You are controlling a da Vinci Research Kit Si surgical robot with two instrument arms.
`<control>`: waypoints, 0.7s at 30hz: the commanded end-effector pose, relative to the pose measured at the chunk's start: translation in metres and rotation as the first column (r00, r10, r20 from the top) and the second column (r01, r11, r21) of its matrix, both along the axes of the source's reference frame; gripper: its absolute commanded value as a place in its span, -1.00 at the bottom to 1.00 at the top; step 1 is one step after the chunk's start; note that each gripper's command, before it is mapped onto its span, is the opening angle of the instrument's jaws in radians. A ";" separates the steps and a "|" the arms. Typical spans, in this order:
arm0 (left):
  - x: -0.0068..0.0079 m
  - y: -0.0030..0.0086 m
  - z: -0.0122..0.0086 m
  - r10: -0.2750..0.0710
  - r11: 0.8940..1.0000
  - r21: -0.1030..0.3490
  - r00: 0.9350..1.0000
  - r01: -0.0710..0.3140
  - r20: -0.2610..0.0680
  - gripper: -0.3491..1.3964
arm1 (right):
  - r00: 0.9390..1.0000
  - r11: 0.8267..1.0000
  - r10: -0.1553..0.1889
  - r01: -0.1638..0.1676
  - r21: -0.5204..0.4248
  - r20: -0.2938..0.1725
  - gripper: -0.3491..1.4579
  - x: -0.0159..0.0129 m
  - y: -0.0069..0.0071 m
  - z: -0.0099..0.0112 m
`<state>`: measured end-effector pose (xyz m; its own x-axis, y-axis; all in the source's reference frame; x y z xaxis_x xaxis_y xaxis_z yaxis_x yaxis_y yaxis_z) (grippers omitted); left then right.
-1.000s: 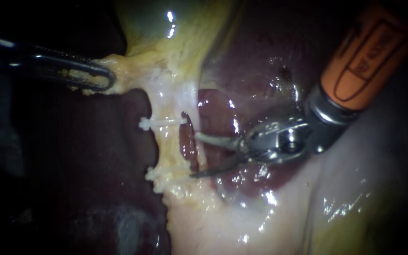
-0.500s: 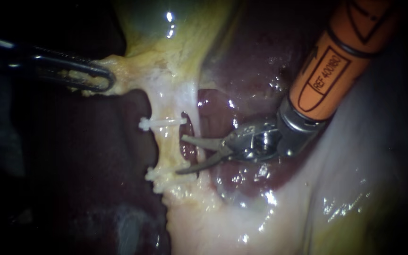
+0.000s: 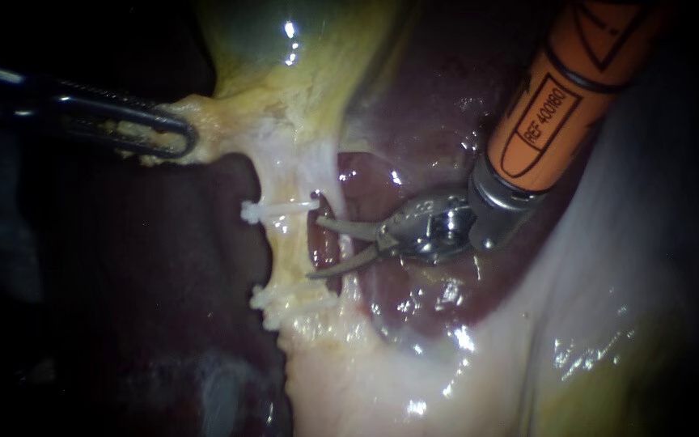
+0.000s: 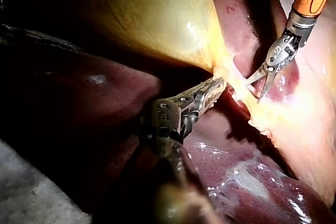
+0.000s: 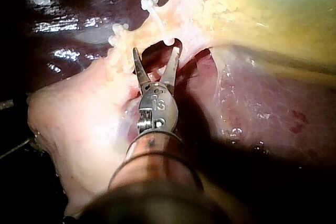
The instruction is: Go to the cutting position left tube
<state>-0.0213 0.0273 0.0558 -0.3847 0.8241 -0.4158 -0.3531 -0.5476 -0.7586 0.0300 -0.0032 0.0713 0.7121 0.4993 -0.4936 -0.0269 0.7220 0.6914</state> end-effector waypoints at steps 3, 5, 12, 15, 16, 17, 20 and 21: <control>0.0000 0.0000 0.0000 0.000 1.000 0.000 1.000 0.000 0.000 -1.00 | 1.000 1.000 -0.008 0.009 0.021 -0.017 0.97 0.0009 -0.0002 0.0002; 0.0000 0.0000 0.0000 0.000 1.000 0.000 1.000 0.000 0.000 -1.00 | 0.999 0.999 0.005 -0.004 0.034 -0.035 0.97 0.0014 -0.0003 0.0004; -0.0001 -0.0001 -0.0001 -0.001 1.000 0.000 1.000 0.001 -0.001 -1.00 | 0.999 0.999 0.020 -0.018 0.050 -0.032 0.97 0.0035 -0.0010 0.0014; -0.0001 -0.0001 -0.0001 -0.001 1.000 0.000 1.000 0.001 -0.001 -1.00 | 0.999 0.998 0.034 -0.032 0.062 -0.036 0.97 0.0045 -0.0013 0.0019; -0.0001 -0.0001 -0.0001 -0.001 1.000 0.000 1.000 0.001 -0.001 -1.00 | 0.998 0.997 0.042 -0.039 0.066 -0.040 0.97 0.0048 -0.0014 0.0020; -0.0001 -0.0001 -0.0001 -0.001 1.000 0.000 1.000 0.001 -0.001 -1.00 | 0.997 0.996 0.058 -0.054 0.074 -0.059 0.97 0.0052 -0.0015 0.0022; -0.0001 -0.0001 -0.0001 -0.001 1.000 0.000 1.000 0.001 -0.001 -1.00 | 0.993 0.993 0.082 -0.075 0.088 -0.082 0.97 0.0063 -0.0015 0.0025; -0.0001 -0.0001 -0.0001 -0.001 1.000 0.000 1.000 0.001 -0.001 -1.00 | 0.992 0.992 0.089 -0.081 0.094 -0.087 0.97 0.0067 -0.0015 0.0026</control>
